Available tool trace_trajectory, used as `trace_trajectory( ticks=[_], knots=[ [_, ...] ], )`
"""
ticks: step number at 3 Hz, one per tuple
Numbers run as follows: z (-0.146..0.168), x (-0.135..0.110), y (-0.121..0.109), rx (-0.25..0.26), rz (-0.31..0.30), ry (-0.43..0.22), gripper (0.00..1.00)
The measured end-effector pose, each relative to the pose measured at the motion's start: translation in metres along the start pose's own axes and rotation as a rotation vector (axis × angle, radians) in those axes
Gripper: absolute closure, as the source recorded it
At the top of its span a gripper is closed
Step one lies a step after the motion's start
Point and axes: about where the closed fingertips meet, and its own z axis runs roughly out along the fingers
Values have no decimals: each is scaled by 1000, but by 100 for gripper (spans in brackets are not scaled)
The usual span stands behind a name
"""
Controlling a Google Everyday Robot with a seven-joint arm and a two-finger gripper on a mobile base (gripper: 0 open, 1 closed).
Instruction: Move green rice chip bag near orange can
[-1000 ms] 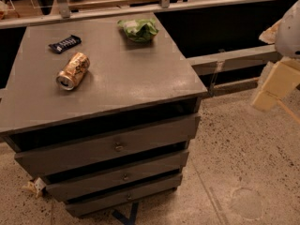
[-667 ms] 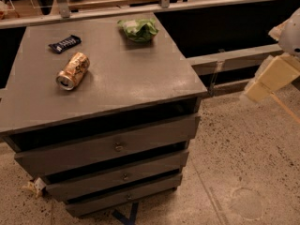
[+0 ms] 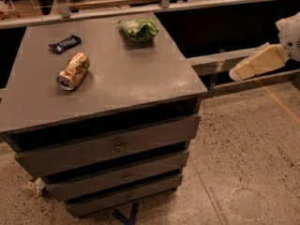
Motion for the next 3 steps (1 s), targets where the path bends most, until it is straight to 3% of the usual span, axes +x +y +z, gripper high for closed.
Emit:
trace_trajectory(
  ticks=[1,3],
  knots=[
    [36,-20,-39,28,47,-141,0],
    [126,-59,-85,-32,43,-274,0]
  ],
)
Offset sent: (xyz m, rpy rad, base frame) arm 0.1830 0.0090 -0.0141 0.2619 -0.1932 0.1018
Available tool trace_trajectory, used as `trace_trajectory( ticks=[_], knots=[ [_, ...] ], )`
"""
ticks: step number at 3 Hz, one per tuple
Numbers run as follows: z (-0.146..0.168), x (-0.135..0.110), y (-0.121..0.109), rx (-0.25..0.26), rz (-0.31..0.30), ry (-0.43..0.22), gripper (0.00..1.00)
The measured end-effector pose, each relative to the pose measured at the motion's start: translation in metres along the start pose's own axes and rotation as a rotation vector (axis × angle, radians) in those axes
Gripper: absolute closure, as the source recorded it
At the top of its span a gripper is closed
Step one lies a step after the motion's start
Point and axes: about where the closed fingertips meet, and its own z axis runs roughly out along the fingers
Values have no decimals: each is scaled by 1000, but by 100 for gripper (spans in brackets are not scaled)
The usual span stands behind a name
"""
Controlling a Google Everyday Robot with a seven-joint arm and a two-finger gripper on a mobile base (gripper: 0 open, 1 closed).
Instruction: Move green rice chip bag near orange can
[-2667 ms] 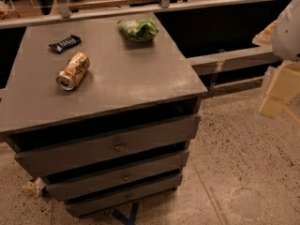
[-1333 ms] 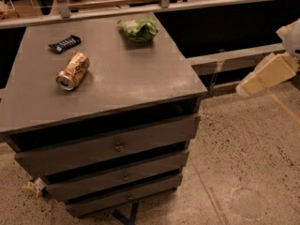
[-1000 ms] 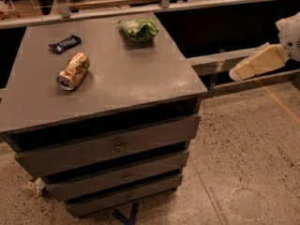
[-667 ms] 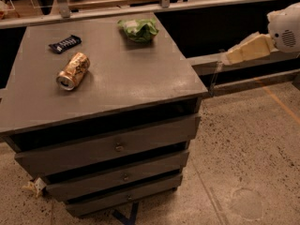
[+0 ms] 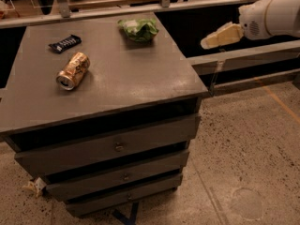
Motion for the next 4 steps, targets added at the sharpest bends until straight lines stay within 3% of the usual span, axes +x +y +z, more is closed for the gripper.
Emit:
trace_trajectory(
  ticks=[1,2,3,4],
  knots=[
    [42,-14,-12,-16,40,-56,0],
    [41,-14,-11,-17,40,-55,0],
    [53,-16,-7,2,18,-66,0],
    [86,-27,1,-12,-25,-112,0]
  ],
)
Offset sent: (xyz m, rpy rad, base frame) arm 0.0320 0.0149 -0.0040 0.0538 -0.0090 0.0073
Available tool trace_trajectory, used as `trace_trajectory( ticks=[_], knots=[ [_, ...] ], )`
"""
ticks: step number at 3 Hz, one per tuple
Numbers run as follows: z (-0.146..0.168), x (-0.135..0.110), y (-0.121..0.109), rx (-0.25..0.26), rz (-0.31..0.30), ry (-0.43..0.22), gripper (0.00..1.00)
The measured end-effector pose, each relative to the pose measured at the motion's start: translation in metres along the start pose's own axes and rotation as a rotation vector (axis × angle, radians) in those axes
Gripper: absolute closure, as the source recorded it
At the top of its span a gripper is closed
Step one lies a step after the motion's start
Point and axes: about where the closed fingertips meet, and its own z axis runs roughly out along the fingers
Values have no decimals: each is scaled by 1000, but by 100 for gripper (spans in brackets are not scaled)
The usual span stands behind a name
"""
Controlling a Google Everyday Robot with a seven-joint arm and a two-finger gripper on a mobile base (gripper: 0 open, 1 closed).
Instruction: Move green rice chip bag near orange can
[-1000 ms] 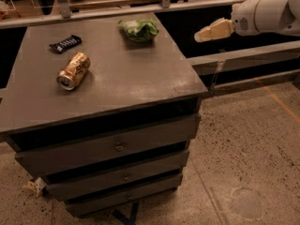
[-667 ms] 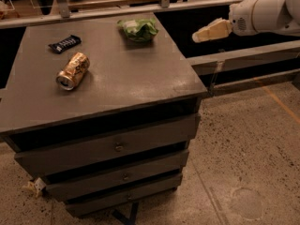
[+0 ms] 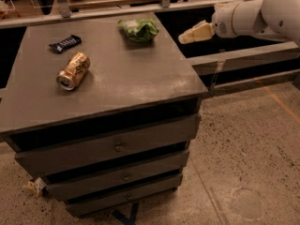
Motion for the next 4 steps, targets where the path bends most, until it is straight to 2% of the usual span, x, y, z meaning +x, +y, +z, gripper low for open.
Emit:
trace_trajectory(
  ticks=[1,3,4],
  knots=[
    [36,-8,9,-50,-44,-43,0],
    [98,-7,16,-99,-93,-21,0],
    [121,-7,12,-44,-99,36,0]
  ],
)
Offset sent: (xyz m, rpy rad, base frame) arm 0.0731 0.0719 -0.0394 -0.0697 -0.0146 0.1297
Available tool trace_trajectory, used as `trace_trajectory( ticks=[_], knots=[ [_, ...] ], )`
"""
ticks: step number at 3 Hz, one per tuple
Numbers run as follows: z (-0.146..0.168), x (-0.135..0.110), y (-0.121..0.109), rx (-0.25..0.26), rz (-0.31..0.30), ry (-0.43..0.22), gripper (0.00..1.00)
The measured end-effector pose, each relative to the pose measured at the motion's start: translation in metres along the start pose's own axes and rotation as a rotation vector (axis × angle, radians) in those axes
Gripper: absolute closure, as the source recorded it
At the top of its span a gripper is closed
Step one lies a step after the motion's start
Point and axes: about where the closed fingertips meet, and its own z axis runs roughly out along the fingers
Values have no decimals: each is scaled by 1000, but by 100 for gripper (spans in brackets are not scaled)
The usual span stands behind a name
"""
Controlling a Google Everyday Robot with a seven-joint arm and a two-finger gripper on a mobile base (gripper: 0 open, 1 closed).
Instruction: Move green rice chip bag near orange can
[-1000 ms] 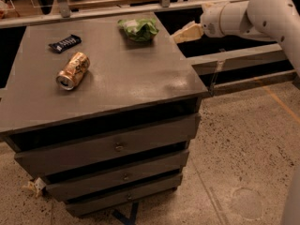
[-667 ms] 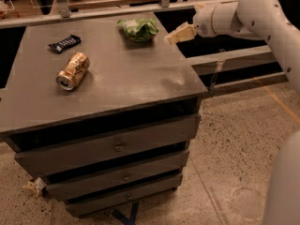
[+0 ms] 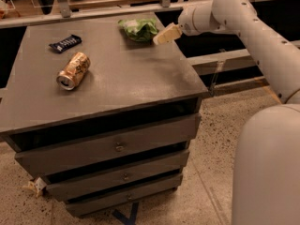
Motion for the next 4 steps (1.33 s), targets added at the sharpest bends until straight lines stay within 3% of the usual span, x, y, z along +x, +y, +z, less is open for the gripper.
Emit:
trace_trajectory(
  ticks=[1,4],
  knots=[
    [20,3,-5,39,53,19,0],
    [70,-3,9,-47,96,-3,0]
  ],
)
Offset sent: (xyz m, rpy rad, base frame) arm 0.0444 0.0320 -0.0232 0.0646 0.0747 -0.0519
